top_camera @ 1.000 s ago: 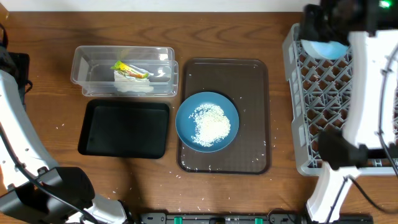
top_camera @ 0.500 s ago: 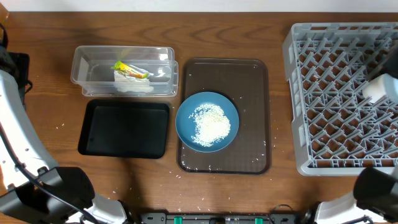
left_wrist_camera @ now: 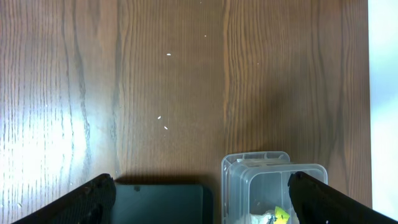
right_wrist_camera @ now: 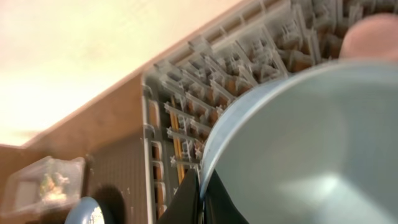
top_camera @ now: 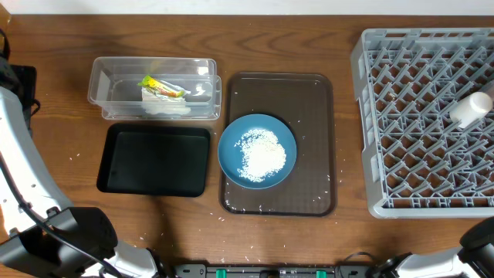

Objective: Sort waste into correct bins and load items into the dishwasher rack
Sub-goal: 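Lower the light blue bowl into the right side of the rack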

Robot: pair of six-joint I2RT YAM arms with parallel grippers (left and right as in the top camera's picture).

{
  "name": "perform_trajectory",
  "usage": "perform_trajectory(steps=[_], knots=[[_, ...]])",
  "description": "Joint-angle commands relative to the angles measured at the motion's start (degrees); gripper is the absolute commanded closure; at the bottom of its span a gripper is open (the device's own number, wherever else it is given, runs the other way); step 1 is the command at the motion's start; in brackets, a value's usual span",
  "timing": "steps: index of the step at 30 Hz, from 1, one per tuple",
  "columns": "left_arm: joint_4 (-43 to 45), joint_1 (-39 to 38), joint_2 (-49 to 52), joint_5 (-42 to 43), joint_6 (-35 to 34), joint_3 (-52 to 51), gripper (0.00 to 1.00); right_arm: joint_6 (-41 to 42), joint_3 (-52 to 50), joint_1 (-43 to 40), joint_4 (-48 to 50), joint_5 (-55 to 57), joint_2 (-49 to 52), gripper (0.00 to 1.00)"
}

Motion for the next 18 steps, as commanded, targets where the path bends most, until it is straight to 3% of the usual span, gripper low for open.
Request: perform_trajectory(steps=[1, 7, 12, 18], knots=[[-0.3, 0.1, 0.4, -1.1, 0.8, -0.1, 0.08, -2.7, -5.1, -3.5, 5.0, -16.5, -0.4, 0.99], [-0.3, 0.1, 0.4, -1.1, 0.8, -0.1, 0.08, -2.0, -15.1, -6.4, 21.3, -27.1, 0.2, 0.99], [-0.3, 0.1, 0.4, -1.1, 0.8, -0.1, 0.08, 6.9, -19.7, -6.3, 35.3, -31.2, 2.4, 0.98], [-0.3, 0.1, 0.4, -1.1, 0.8, -0.1, 0.08, 12.8, -19.8, -5.9, 43.2, -31.1, 8.0, 0.97]])
